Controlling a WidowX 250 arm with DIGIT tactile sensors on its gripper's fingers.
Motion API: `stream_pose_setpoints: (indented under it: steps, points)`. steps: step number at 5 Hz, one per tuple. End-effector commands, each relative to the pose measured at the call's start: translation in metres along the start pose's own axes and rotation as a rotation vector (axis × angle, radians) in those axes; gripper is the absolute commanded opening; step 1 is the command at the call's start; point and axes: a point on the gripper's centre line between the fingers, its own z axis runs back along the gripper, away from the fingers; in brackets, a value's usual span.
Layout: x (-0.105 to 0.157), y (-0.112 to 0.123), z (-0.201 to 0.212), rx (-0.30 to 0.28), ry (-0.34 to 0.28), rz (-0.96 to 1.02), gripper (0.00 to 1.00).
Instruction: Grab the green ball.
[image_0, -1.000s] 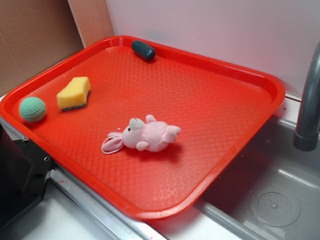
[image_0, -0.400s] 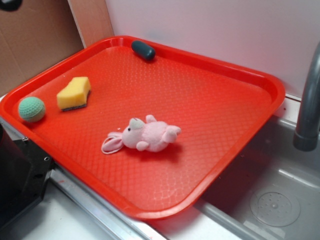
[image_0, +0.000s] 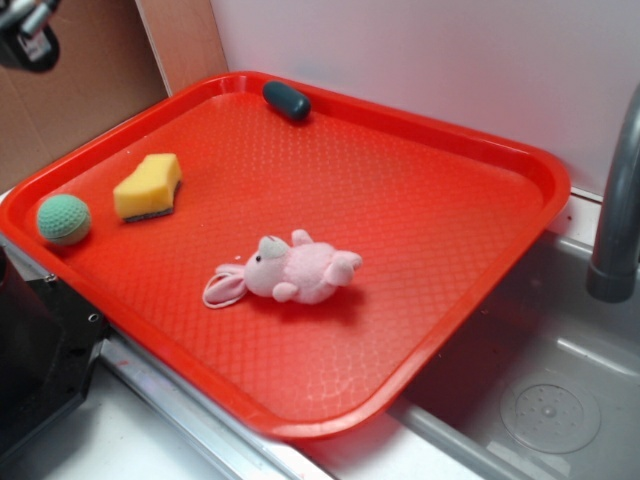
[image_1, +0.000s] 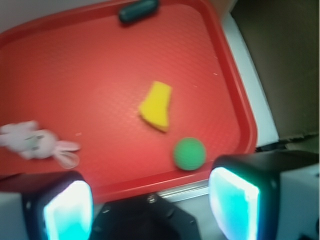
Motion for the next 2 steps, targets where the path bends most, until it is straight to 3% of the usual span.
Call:
stream_pose_setpoints:
  steps: [1,2]
  points:
    - [0.005,0.034,-0.062,0.072,-0.009,0.003,1.00]
    - [0.000,0.044,-0.094,0.075,0.054,-0.011,1.00]
